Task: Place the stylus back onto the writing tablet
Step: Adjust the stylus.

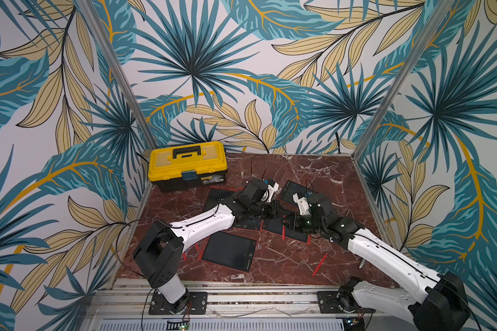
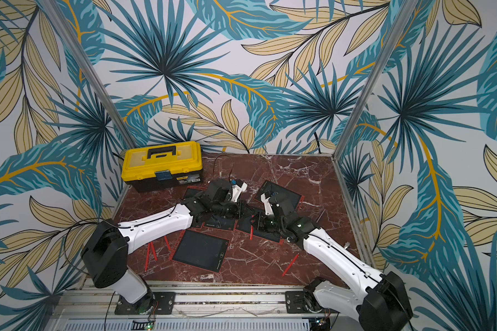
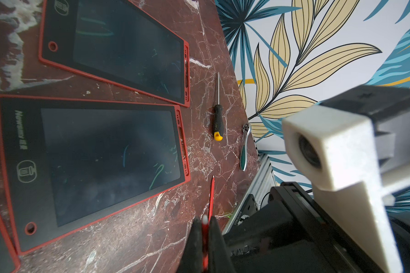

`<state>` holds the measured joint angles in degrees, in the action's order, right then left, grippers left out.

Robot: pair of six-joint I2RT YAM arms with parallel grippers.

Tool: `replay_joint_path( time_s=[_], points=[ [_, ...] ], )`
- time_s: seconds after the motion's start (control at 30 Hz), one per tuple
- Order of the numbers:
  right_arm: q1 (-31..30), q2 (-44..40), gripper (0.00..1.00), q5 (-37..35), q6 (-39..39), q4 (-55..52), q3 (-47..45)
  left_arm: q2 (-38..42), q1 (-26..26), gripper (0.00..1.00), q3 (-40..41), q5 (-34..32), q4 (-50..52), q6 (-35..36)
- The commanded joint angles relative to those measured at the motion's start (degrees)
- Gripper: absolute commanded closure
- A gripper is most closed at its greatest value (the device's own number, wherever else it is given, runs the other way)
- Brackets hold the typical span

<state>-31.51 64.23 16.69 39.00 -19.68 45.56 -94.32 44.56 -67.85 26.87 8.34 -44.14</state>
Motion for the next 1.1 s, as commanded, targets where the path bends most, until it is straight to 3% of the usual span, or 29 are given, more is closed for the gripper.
replay_joint_path(
  time_s=[0.0,0.2,0.3,0.47,0.53,0.63,0.93,1.07],
  points=[
    [-0.06,0.08,0.88,-2.43,-0.65,-2.80,0.85,-0.51,0.18,1.00,0.06,-0.45,-1.00,0.64],
    [-0.23,0.06,0.89,-3.28,-0.87,-3.76,1.10,-0.78,0.18,1.00,-0.29,-0.59,-1.02,0.76],
    [-0.28,0.08,0.89,-4.23,-0.91,-4.42,1.20,-0.74,0.10,0.86,-0.76,-0.25,-0.96,1.09],
    [-0.26,-1.26,0.89,-7.39,-0.77,-6.69,0.50,-0.02,-0.84,0.38,-1.56,1.47,-0.68,2.04],
    [-0.30,-1.94,0.89,-8.60,-0.75,-8.24,0.35,0.74,-1.62,0.24,-2.06,1.69,0.29,3.20],
    [-0.21,-3.04,0.89,-11.12,-0.80,-10.79,0.07,2.29,-3.12,0.12,-2.67,3.02,2.14,6.27],
    [0.57,-4.55,0.89,-17.48,-2.07,-15.69,-0.48,9.10,-4.12,0.00,-0.65,8.82,5.64,23.61],
    [1.81,-4.24,0.89,-19.03,-2.50,-17.61,-0.25,10.18,-3.91,0.00,-1.73,10.39,5.64,24.58]
  ],
)
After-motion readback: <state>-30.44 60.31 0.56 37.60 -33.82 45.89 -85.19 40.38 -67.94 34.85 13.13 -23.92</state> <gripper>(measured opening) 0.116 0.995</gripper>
